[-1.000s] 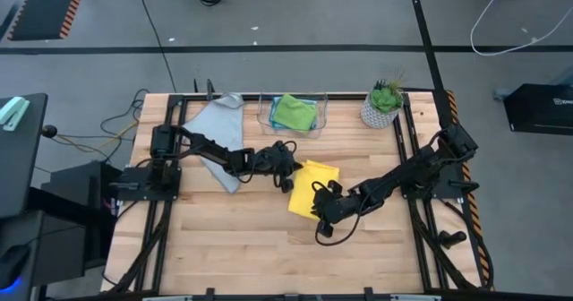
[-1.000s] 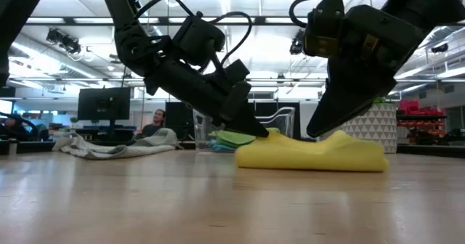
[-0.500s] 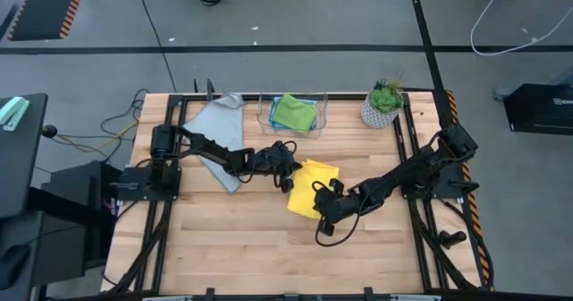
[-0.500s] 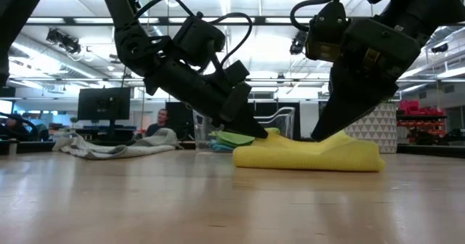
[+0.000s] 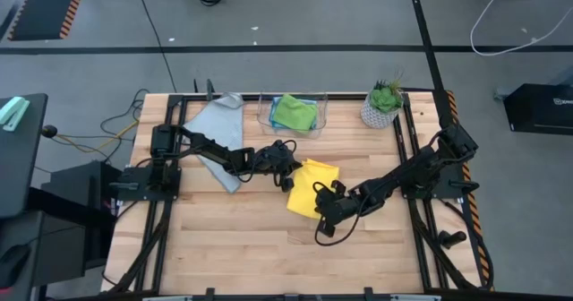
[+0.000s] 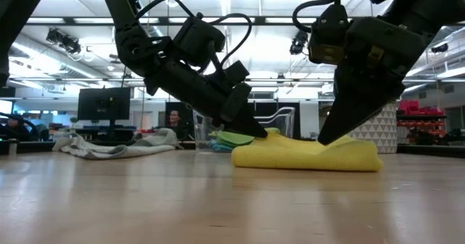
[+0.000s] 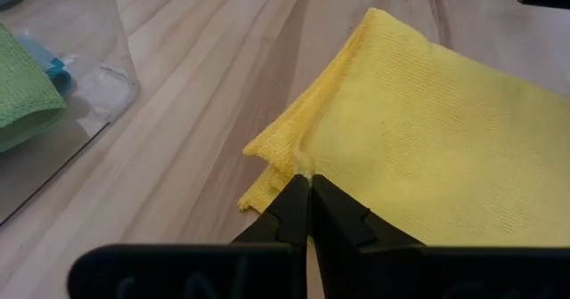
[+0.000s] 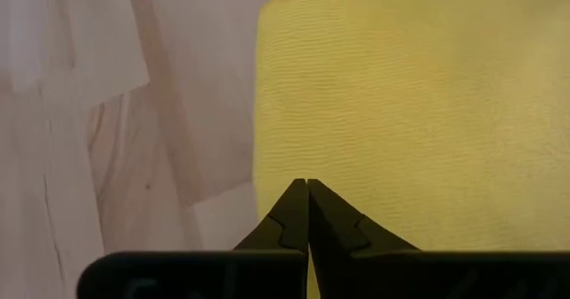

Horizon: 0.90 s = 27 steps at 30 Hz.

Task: Fold microfiber towels
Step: Fold the yellow microfiber towel

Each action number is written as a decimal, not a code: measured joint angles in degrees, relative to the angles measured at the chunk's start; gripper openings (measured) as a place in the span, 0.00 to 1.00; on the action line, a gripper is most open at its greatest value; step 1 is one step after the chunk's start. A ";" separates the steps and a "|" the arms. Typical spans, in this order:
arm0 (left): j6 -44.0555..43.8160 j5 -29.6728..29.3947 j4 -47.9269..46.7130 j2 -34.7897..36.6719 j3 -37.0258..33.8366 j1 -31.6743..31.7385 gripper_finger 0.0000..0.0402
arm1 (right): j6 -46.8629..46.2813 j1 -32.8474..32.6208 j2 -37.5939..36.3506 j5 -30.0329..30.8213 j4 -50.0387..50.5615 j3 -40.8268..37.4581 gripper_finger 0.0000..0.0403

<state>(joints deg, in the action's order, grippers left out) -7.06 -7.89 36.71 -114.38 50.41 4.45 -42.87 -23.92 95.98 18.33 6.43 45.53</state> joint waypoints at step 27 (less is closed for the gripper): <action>23.41 20.19 -20.48 9.65 -0.24 -7.60 0.48 | 5.28 -7.32 -3.83 1.36 5.73 2.76 0.39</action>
<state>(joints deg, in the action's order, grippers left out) 16.35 12.31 16.23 -104.73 50.17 -3.15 -37.59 -31.24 92.15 19.69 12.16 48.29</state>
